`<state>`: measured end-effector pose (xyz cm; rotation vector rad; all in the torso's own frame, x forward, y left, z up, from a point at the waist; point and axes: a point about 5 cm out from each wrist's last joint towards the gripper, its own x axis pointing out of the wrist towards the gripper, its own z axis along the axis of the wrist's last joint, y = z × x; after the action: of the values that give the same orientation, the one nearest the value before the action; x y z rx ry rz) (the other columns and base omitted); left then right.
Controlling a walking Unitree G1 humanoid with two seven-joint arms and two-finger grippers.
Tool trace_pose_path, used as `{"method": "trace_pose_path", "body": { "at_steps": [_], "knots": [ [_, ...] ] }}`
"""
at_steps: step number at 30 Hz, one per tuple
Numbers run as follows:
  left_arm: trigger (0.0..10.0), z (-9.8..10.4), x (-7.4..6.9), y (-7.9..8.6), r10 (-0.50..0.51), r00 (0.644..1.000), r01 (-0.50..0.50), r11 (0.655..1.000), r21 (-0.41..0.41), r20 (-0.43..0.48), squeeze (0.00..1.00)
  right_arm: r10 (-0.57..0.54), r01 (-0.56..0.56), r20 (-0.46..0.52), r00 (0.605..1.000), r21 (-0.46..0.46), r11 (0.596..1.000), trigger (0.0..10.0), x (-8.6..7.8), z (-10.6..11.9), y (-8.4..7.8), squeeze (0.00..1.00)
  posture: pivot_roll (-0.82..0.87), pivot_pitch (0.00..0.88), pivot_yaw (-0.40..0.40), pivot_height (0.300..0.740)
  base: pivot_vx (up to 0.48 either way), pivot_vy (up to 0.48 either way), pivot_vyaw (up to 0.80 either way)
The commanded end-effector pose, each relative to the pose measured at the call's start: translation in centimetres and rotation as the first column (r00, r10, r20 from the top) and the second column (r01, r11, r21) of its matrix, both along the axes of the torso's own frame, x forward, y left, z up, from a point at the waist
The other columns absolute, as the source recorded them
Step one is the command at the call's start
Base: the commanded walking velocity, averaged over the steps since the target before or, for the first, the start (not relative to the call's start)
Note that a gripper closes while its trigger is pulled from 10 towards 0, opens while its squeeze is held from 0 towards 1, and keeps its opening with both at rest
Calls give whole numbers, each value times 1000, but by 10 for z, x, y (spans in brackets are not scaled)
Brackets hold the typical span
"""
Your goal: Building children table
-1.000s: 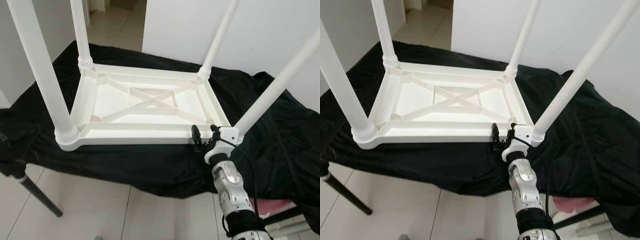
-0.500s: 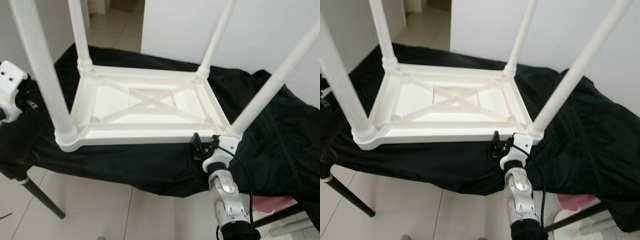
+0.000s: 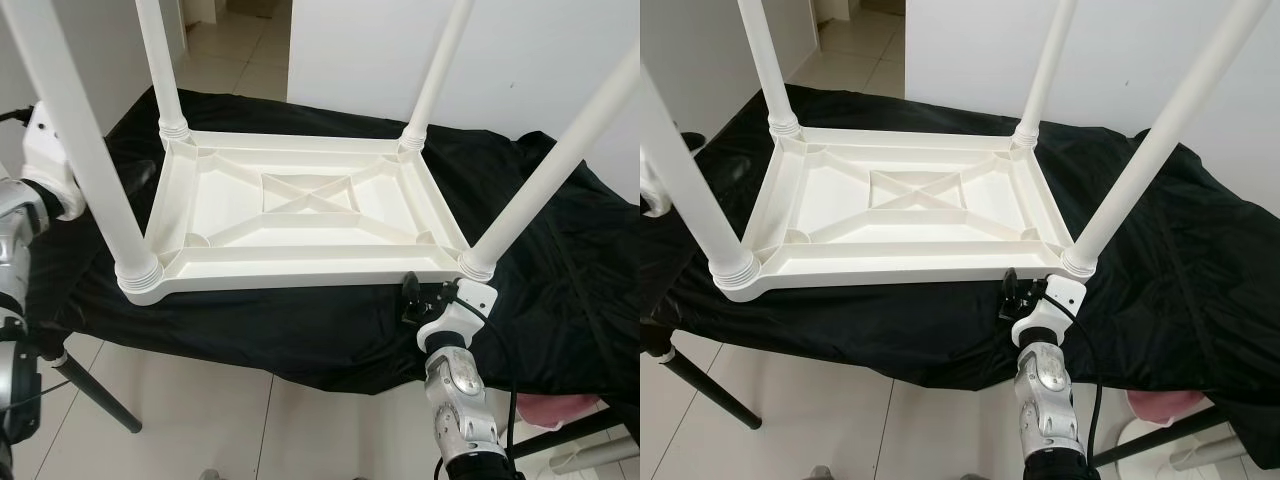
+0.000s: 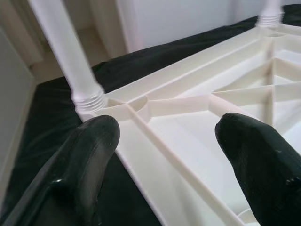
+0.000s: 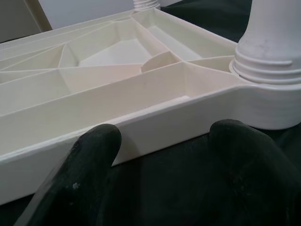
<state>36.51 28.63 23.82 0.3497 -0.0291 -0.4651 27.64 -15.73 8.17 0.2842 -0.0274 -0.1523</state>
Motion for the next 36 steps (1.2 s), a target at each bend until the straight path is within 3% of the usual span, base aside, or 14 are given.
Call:
{"method": "trace_pose_path", "body": {
  "at_steps": [1,2,4,6,13,18,21,23,29,31,36],
  "knots": [
    [10000,-5,-1,-12,-123,992,123,992,-11,-17,0,-22,24,-39,999,49,999,10000,-1,-6,2,0,1,0,-52,740,0,0,0],
    [10000,-5,-1,-12,-123,992,123,992,-11,-17,0,-22,24,-39,999,49,999,10000,-1,-6,2,0,1,0,-52,740,0,0,0],
    [10000,-23,-8,-25,-237,970,236,971,-33,-46,0,-22,23,-63,998,24,999,10000,5,-5,-3,0,-11,0,-45,740,0,0,0],
    [10000,-31,-12,-32,-283,958,281,959,-49,-52,0,-23,24,-70,997,15,1000,10000,8,-4,-5,0,-6,0,-48,740,0,0,0],
    [10000,-44,-18,-45,-342,938,338,939,-71,-54,0,-26,26,-82,996,3,1000,10000,15,-3,-9,0,3,0,-56,740,0,0,0],
    [10000,-57,-35,-83,-433,902,427,890,-160,2,0,0,-11,-107,994,-103,995,10000,32,0,-18,0,23,0,-67,740,0,0,0],
    [10000,-58,-39,-89,-449,894,443,880,-170,9,0,8,-20,-109,994,-119,993,10000,34,1,-19,0,23,0,-67,740,0,0,0],
    [10000,-62,-49,-112,-485,874,477,849,-225,23,0,4,-24,-112,994,-177,984,10000,44,4,-26,0,33,0,-66,740,0,0,0],
    [10000,-63,-59,-137,-516,855,505,815,-284,40,0,3,-28,-119,993,-211,977,10000,54,7,-29,0,35,0,-60,740,0,0,0],
    [10000,-65,-68,-160,-555,831,538,781,-318,42,0,13,-42,-129,992,-228,973,10000,63,10,-28,0,35,4,-50,740,0,0,0],
    [10000,-67,-75,-179,-582,812,558,758,-336,36,0,22,-53,-132,991,-232,971,10000,71,14,-26,0,35,10,-48,740,0,0,0]
  ]
}}
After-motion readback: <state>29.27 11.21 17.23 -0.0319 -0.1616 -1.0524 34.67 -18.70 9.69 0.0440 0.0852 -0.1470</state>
